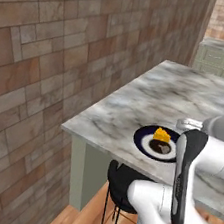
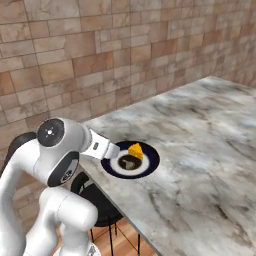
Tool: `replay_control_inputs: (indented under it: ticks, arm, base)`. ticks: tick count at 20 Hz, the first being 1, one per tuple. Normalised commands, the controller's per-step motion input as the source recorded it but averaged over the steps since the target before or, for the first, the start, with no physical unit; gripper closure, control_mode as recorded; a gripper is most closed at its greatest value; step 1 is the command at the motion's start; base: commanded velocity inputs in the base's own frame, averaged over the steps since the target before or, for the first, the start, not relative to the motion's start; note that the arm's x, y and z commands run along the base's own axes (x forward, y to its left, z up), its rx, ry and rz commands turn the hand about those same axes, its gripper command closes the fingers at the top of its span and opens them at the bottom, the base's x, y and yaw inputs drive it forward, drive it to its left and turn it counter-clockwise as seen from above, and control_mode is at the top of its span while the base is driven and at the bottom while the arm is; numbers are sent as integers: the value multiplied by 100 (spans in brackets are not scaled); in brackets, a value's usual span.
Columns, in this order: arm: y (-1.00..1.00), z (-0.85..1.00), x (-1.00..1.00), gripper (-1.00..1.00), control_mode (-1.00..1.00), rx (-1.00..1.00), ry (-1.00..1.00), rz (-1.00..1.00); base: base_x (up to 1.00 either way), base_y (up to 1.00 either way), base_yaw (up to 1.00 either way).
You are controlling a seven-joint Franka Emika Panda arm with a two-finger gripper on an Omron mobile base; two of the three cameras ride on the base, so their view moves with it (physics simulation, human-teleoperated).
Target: Take the cheese, chicken drumstick, and garlic from the fridge and place them on the plate on the dining counter to create an appetizer plate.
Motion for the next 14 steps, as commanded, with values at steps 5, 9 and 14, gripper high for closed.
replay_control_inputs:
  ticks: [5, 9, 14]
  arm:
    - [53, 1, -34, -100, -100, -20, 6, 0]
    - [11, -2, -20, -100, -100, -9, 4, 0]
    - [0, 0, 0, -100, 100, 0, 1, 0]
  base:
    - [0, 0, 0]
    - [0, 0, 0]
    - [-36, 0, 2]
